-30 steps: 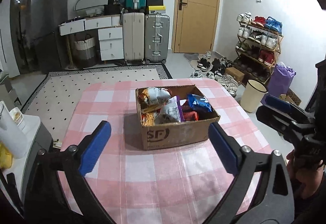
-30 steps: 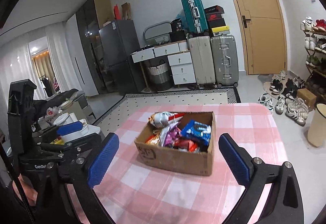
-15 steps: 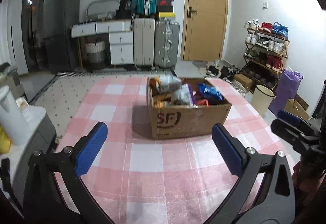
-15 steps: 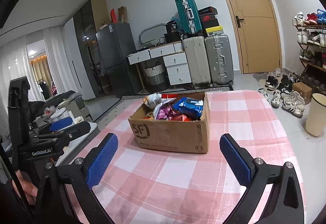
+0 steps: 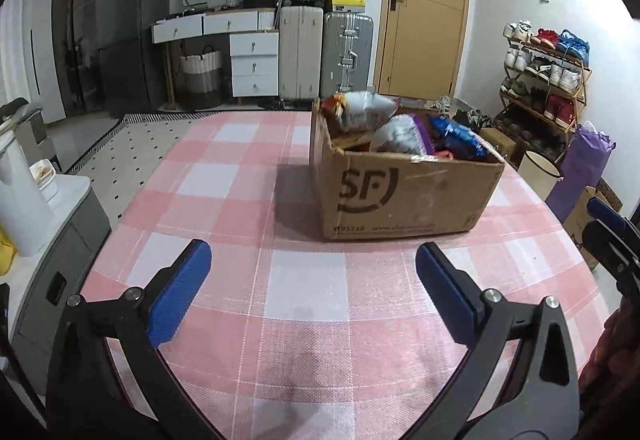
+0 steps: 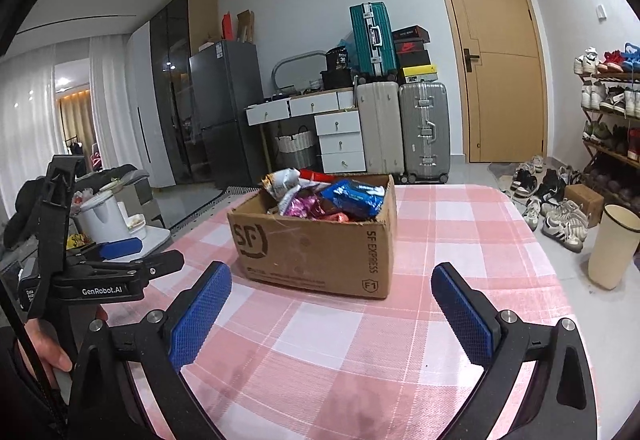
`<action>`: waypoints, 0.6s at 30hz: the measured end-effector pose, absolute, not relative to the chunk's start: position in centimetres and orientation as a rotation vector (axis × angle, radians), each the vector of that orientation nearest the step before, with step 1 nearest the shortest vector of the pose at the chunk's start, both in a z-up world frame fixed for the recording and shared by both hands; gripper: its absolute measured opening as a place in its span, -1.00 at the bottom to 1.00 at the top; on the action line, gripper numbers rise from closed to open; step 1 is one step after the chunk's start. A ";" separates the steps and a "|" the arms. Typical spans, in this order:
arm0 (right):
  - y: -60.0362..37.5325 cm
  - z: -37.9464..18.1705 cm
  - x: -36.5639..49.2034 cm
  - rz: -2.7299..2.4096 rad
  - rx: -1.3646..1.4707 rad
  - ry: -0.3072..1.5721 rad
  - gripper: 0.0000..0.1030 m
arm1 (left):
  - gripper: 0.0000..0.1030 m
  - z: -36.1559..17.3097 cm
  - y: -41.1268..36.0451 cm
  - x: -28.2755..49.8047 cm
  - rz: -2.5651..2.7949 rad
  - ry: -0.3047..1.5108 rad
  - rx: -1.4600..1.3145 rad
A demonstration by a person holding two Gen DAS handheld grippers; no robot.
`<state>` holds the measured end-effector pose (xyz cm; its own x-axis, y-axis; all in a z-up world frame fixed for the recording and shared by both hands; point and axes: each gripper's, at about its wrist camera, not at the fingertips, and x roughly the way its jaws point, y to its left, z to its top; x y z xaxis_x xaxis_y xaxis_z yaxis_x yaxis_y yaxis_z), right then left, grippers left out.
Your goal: Organize snacks
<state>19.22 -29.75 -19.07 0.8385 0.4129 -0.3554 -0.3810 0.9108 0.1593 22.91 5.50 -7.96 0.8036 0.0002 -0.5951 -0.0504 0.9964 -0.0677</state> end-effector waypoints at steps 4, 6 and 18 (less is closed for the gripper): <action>-29.9 -20.1 19.8 0.405 0.088 0.393 0.98 | 0.98 -9.5 5.3 24.0 0.037 0.643 -0.074; -30.1 -20.6 20.0 0.395 0.083 0.381 0.98 | 0.98 -10.2 4.9 24.3 0.044 0.625 -0.043; -30.1 -22.4 20.4 0.382 0.058 0.363 0.98 | 0.98 -12.8 3.6 26.3 0.132 0.594 0.042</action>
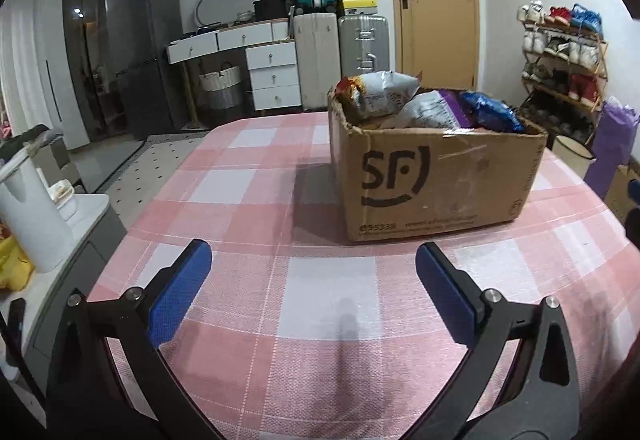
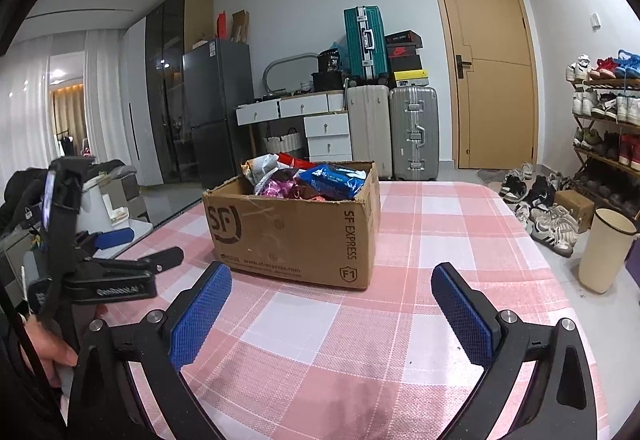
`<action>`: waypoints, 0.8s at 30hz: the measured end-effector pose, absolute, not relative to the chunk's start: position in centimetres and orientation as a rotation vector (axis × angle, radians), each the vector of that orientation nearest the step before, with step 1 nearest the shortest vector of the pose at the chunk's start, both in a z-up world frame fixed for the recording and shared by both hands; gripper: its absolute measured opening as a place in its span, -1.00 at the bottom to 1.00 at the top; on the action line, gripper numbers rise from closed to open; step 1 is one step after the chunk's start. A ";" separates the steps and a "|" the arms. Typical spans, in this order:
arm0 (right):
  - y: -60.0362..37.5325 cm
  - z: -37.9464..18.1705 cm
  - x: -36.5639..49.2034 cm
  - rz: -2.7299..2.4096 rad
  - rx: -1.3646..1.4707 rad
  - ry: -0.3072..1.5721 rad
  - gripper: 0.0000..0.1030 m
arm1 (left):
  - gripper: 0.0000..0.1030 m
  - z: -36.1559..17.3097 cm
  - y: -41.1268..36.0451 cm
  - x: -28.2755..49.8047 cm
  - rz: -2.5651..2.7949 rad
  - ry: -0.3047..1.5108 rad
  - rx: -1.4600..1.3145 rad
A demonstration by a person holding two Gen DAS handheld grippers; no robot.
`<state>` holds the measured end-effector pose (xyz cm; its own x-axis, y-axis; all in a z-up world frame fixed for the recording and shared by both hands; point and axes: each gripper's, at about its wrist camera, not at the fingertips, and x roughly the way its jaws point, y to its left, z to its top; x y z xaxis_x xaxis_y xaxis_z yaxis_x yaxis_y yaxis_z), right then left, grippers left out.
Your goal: Organize snacks
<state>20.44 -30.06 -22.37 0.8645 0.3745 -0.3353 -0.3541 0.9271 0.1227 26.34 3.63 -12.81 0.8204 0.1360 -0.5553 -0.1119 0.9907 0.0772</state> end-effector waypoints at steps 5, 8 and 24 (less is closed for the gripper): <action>-30.2 -22.5 20.5 0.383 0.056 0.358 0.98 | 0.98 -13.1 3.1 26.6 0.143 0.585 0.074; -30.3 -22.6 20.3 0.383 0.052 0.352 0.98 | 0.98 -13.2 2.9 26.6 0.147 0.575 0.089; -30.0 -22.8 20.1 0.382 0.042 0.345 0.98 | 0.98 -12.8 3.6 25.4 0.139 0.563 0.046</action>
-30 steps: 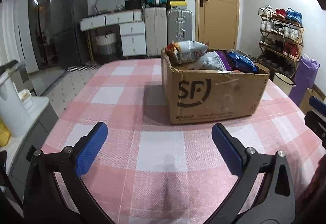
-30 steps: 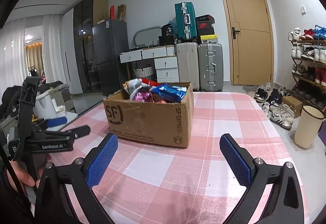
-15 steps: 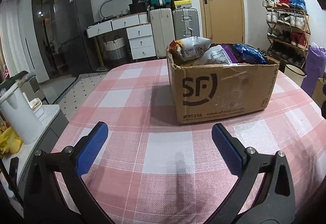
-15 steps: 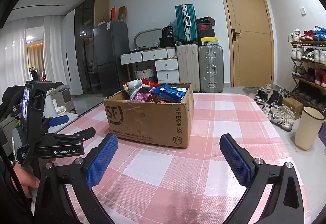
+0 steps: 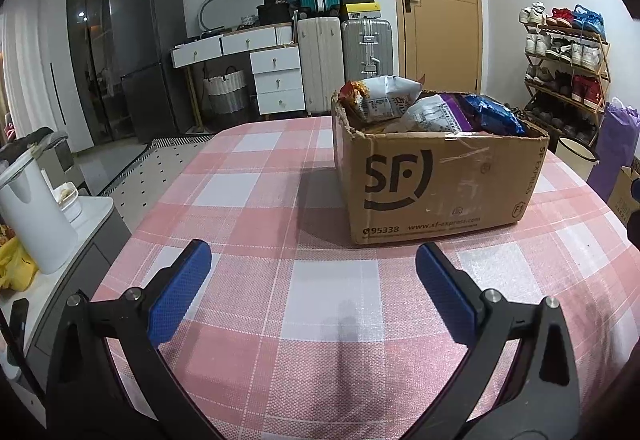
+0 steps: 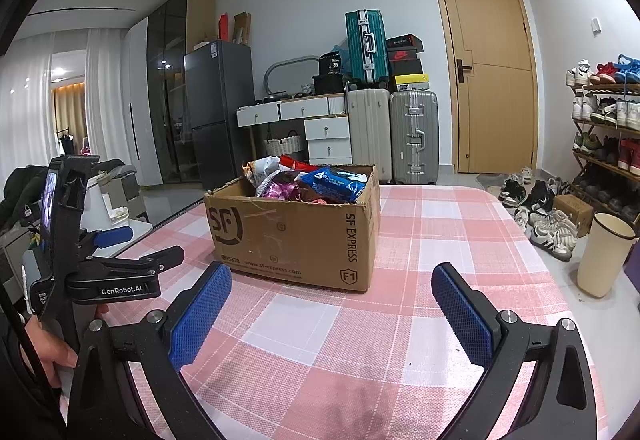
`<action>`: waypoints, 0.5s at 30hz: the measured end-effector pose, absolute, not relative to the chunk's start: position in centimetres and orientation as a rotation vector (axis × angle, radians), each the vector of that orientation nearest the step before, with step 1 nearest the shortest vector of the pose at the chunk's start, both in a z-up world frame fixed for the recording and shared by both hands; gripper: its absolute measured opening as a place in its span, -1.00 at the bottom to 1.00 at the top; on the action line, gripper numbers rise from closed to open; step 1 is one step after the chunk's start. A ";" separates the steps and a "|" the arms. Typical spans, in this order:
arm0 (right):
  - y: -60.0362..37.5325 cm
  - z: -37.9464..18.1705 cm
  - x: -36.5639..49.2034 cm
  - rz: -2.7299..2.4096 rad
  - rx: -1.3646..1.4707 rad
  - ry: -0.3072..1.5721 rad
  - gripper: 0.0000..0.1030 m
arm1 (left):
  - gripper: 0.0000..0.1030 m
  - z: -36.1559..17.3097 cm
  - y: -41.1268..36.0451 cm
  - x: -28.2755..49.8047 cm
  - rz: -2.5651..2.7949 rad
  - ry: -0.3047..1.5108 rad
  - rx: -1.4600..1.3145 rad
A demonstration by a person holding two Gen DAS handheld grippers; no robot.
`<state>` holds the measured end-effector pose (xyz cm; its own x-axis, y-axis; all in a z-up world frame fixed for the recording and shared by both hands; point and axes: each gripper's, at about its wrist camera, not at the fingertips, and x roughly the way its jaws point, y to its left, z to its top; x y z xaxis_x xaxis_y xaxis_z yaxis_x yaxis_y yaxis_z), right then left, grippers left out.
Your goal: Organize snacks
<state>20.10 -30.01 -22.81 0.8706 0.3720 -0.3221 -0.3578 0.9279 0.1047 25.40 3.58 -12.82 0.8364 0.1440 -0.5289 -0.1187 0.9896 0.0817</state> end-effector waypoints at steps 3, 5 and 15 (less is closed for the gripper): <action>-30.0 -22.8 20.1 0.382 0.042 0.345 0.98 | 0.98 -12.8 3.4 25.2 0.134 0.558 0.054; -30.0 -22.8 20.1 0.380 0.043 0.345 0.98 | 0.98 -12.7 3.5 25.0 0.132 0.558 0.053; -30.1 -22.8 20.1 0.381 0.042 0.346 0.99 | 0.98 -12.7 3.6 24.9 0.129 0.562 0.041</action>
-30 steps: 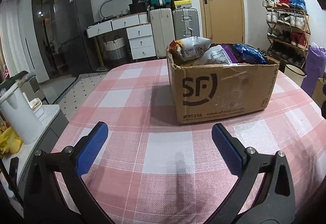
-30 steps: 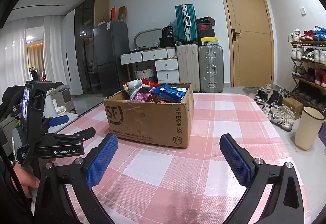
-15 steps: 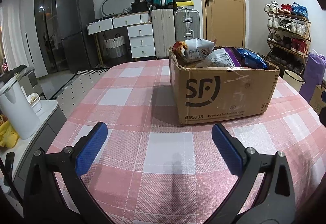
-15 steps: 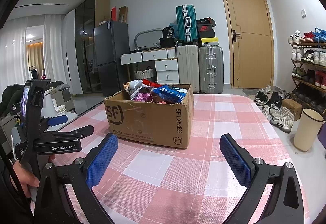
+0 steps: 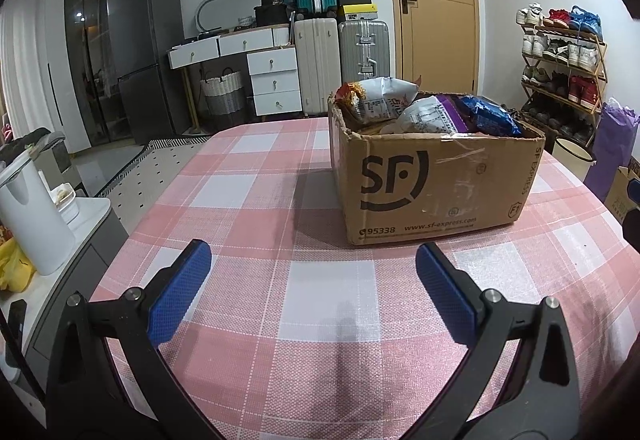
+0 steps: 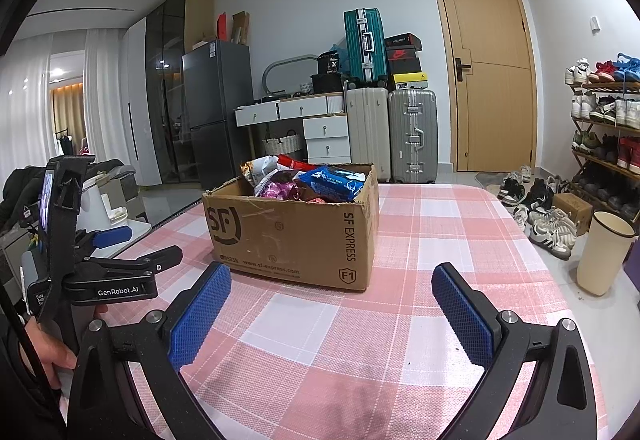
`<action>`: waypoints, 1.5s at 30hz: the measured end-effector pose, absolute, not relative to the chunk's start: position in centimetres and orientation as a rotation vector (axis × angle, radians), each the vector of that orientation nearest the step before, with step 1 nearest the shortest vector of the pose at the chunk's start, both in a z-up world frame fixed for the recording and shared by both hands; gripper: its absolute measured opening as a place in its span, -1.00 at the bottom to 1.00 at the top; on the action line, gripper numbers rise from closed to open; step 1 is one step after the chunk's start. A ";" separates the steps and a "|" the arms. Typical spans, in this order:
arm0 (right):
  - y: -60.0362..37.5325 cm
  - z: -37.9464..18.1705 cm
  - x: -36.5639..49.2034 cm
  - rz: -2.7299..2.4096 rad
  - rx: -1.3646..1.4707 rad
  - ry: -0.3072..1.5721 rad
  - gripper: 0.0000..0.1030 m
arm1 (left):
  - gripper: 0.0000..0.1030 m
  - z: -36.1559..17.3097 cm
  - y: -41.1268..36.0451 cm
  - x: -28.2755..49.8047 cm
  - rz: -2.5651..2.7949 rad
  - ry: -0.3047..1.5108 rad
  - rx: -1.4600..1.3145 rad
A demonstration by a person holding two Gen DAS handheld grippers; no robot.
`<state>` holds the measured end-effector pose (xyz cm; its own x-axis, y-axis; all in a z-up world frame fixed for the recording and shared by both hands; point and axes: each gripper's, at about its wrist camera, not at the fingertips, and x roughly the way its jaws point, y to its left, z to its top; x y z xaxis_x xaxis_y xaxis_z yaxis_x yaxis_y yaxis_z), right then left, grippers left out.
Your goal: Organize snacks
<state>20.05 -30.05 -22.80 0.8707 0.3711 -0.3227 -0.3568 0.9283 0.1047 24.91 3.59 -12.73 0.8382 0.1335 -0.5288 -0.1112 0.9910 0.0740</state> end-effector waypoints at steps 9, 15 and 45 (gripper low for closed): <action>-30.1 -22.8 20.1 0.381 0.043 0.346 0.99 | 0.98 -12.7 3.6 24.9 0.130 0.564 0.039; -30.1 -22.8 20.1 0.381 0.043 0.346 0.99 | 0.98 -12.7 3.7 24.8 0.132 0.565 0.037; -30.1 -22.6 20.1 0.381 0.043 0.347 0.99 | 0.98 -13.2 3.6 25.1 0.127 0.572 0.029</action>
